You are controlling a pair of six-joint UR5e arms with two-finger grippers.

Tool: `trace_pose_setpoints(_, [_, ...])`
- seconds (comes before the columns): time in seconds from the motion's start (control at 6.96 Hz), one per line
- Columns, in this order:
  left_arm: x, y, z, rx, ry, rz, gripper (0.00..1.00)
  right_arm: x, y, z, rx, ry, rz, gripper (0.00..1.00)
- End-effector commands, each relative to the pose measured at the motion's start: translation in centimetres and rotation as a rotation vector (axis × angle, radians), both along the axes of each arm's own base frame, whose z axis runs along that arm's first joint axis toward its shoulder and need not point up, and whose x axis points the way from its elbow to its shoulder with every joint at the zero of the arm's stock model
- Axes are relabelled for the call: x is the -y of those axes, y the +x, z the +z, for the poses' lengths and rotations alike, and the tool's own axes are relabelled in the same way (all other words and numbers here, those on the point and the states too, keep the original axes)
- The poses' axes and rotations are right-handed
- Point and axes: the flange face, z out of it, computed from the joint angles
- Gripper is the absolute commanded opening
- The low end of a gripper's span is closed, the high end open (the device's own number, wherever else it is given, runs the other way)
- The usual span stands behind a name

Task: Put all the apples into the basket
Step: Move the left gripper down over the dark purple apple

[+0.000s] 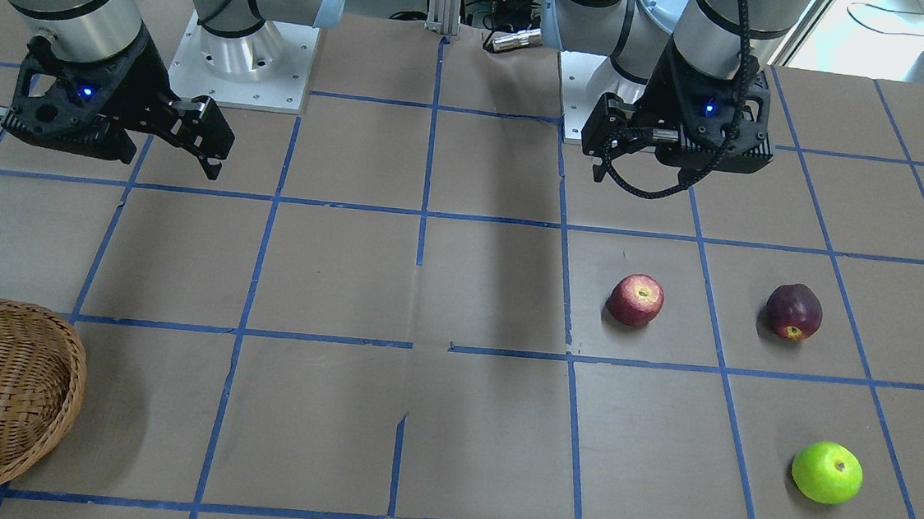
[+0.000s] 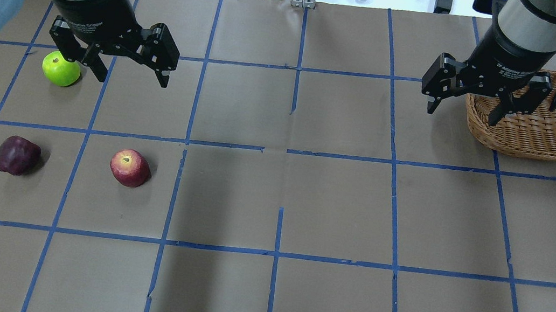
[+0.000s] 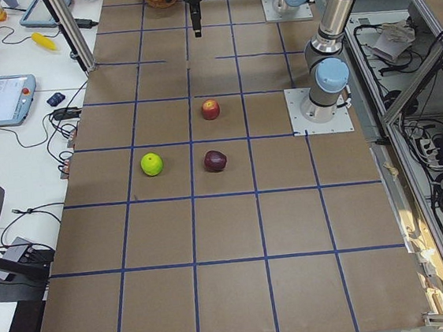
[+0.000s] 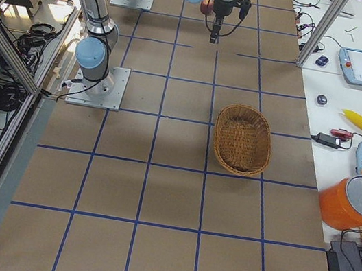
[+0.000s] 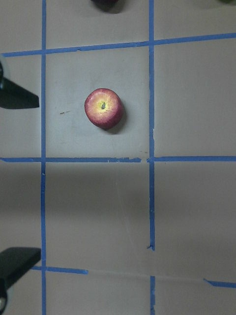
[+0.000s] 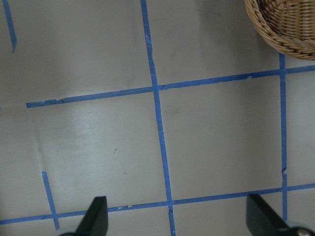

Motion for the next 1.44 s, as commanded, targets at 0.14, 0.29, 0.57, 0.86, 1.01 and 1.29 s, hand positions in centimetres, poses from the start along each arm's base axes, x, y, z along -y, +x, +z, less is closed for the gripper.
trace_pose_setpoints(0.14, [0.0,0.0,-0.1,0.000,0.002,-0.008,1.00,-0.1,0.0,0.2,0.004,-0.004,-0.001,1.00])
trace_pose_setpoints(0.29, [0.0,0.1,-0.1,0.001,0.002,-0.017,1.00,-0.1,0.1,0.0,0.005,-0.001,-0.001,1.00])
trace_pose_setpoints(0.57, [0.7,3.4,-0.1,0.013,0.007,-0.066,1.00,-0.1,0.1,0.0,0.005,-0.001,-0.001,1.00])
trace_pose_setpoints(0.86, [1.7,18.1,-3.7,0.000,0.087,0.030,1.00,-0.1,0.1,-0.1,0.007,0.002,0.001,1.00])
trace_pose_setpoints(1.01, [1.5,22.2,-6.2,-0.018,0.098,-0.035,1.00,-0.1,0.1,0.0,0.007,-0.001,0.001,1.00])
trace_pose_setpoints(1.29, [1.9,28.4,-13.7,0.014,0.051,-0.159,1.00,-0.2,0.0,0.1,-0.001,-0.001,-0.001,1.00])
